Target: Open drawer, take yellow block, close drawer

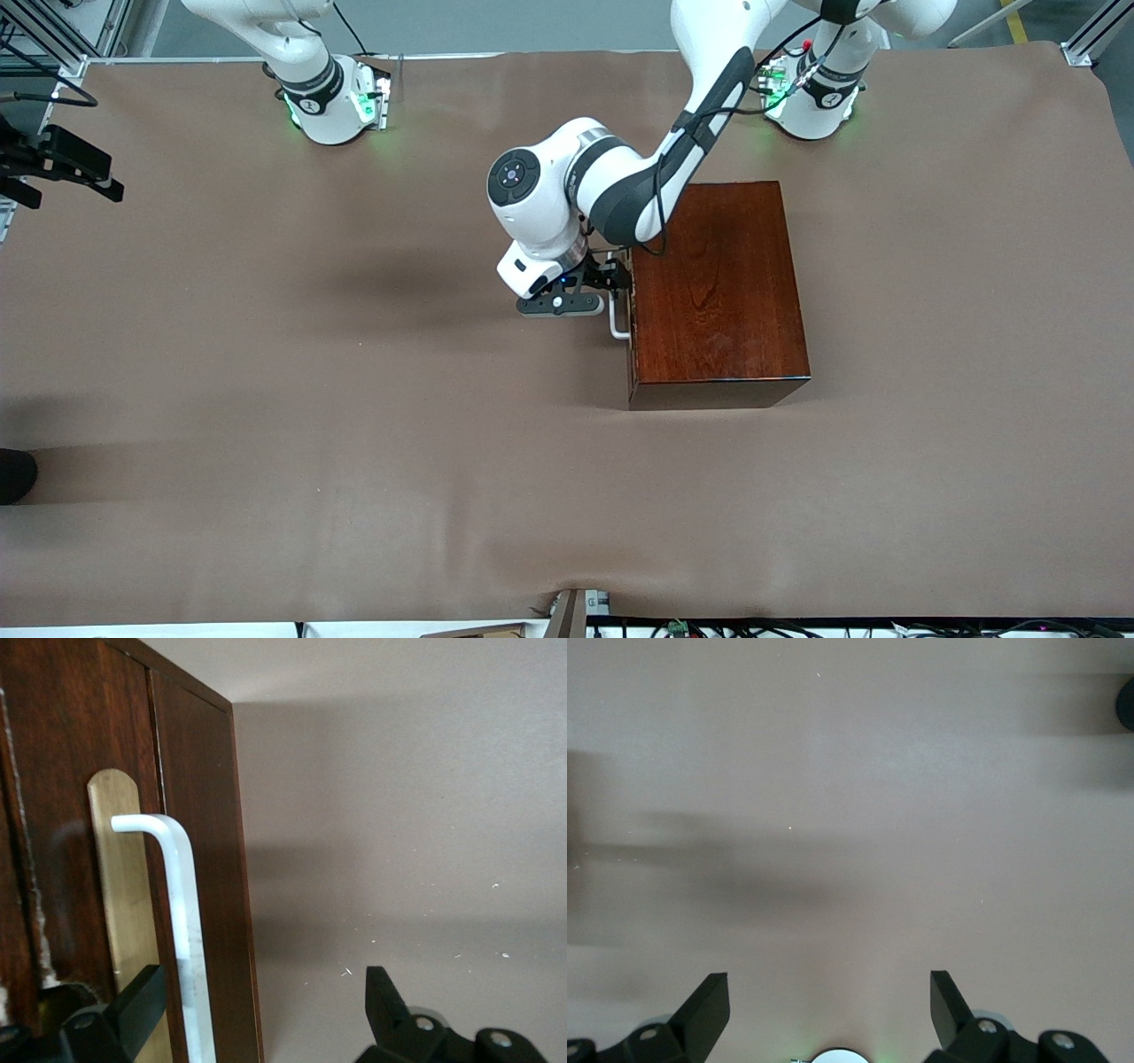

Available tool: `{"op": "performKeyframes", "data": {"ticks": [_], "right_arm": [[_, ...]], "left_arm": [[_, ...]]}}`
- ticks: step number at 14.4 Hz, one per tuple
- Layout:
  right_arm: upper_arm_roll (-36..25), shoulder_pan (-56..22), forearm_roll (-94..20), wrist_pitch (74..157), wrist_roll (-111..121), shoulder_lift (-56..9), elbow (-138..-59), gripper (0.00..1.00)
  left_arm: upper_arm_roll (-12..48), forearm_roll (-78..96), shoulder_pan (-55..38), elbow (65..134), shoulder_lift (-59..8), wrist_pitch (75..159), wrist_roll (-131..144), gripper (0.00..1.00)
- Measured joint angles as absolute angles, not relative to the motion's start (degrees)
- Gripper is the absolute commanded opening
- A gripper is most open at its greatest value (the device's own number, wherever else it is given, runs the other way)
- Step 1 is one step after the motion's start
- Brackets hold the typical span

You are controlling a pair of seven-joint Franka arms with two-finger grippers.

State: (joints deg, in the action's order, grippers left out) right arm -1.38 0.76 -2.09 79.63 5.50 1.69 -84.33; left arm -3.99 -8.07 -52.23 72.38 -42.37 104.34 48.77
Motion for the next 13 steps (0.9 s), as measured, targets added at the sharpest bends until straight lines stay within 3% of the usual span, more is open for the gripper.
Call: {"op": "performKeyframes", "data": {"ticks": [13], "right_arm": [[-1.28, 0.76, -2.23, 79.64, 5.50, 1.69, -84.33, 1.00]], "left_arm": [[-4.00, -8.07, -52.41, 72.26, -43.38, 106.61, 56.26, 1.00]]}}
